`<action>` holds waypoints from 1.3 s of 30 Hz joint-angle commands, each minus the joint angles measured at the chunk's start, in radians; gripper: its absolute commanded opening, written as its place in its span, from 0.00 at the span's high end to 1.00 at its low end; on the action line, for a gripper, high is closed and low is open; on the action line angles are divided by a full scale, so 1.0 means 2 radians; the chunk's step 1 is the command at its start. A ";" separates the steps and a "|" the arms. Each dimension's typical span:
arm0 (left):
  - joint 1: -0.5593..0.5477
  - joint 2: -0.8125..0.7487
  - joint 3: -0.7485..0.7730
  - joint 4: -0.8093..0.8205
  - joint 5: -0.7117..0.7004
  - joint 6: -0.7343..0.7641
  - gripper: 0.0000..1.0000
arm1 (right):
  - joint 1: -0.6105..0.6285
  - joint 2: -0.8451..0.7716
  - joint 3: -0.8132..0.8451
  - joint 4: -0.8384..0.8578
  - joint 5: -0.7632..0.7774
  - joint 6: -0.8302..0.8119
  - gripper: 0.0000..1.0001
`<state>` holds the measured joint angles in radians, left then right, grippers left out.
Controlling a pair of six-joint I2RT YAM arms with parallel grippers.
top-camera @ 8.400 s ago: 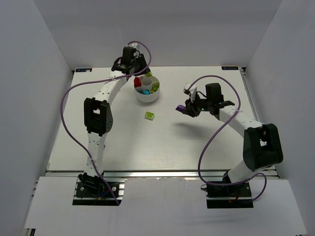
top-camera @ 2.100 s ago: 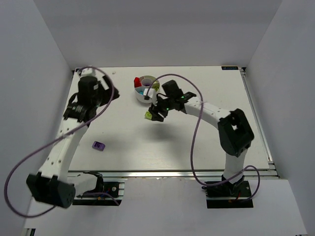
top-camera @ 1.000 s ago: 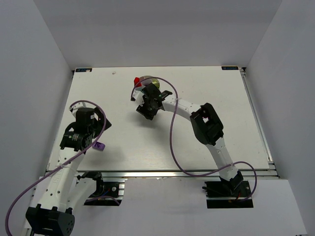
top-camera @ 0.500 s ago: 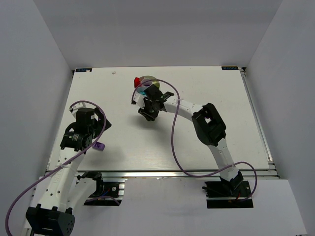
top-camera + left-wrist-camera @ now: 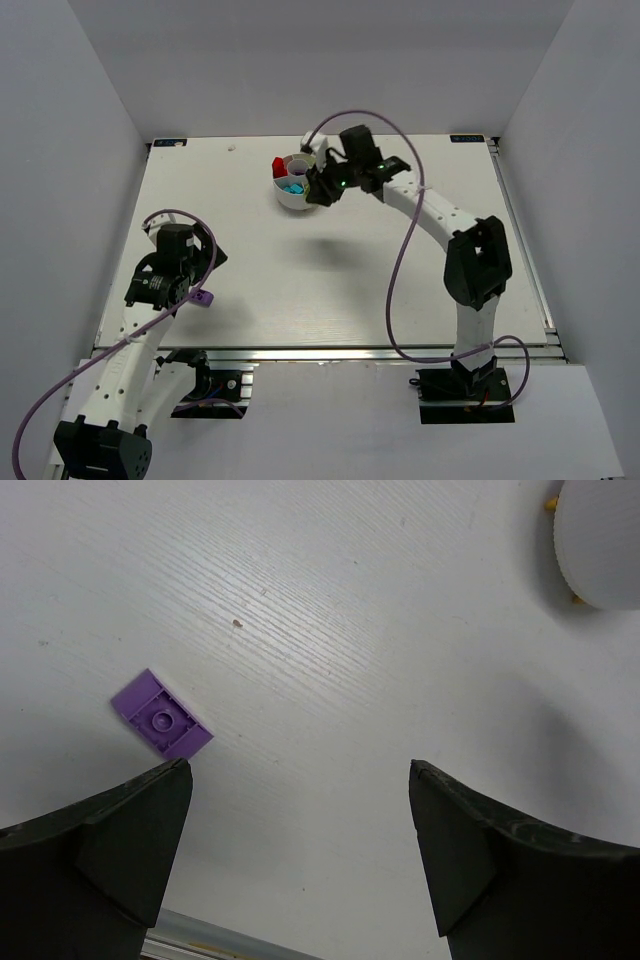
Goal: Sort the legos into containers by color
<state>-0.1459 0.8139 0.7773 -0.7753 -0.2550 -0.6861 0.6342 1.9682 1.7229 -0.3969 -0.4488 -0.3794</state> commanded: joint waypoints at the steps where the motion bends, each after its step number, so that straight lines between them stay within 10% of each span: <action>1: 0.002 -0.013 -0.009 0.016 0.004 -0.007 0.02 | -0.043 -0.023 0.034 0.071 -0.044 0.114 1.00; 16: 0.002 -0.014 -0.010 0.011 0.008 -0.016 0.02 | -0.100 0.102 0.116 0.242 -0.027 0.319 1.00; 39: 0.002 0.007 -0.006 0.011 0.019 -0.029 0.02 | -0.102 0.222 0.192 0.304 0.003 0.353 1.00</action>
<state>-0.1459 0.8303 0.7582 -0.7559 -0.2256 -0.7414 0.4332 2.3951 2.0647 0.1413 -0.4534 0.3073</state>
